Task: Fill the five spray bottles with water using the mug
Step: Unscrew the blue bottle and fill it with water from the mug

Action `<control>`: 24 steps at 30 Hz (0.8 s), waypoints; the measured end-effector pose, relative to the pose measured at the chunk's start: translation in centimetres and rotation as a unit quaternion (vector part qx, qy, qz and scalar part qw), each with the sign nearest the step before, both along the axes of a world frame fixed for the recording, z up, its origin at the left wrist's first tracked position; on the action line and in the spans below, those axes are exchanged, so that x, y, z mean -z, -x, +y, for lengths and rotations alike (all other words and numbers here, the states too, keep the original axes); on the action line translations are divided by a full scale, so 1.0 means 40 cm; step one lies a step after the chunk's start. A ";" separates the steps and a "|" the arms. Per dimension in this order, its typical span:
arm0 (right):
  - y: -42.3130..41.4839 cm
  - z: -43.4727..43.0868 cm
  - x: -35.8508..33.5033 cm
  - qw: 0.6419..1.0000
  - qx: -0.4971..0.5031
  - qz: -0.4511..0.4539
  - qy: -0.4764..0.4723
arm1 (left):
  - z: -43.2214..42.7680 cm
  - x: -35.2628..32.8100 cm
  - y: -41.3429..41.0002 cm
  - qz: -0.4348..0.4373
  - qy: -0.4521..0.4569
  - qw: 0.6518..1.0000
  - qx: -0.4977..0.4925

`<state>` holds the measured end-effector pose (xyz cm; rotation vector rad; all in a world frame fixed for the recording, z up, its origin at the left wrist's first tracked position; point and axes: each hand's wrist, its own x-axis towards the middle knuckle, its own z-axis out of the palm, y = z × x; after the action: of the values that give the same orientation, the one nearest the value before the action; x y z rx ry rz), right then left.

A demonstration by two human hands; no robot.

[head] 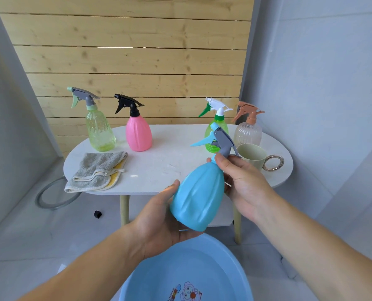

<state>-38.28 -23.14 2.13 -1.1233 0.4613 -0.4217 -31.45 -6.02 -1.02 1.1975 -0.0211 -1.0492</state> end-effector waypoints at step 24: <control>-0.090 -0.084 -0.047 0.987 0.114 -0.073 -0.082 | 0.068 0.037 -0.044 -0.192 -0.130 0.971 0.052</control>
<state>-34.69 -26.51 3.99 -0.8768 0.4872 -0.6507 -29.67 -3.31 -2.49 1.6414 -0.2565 -0.9146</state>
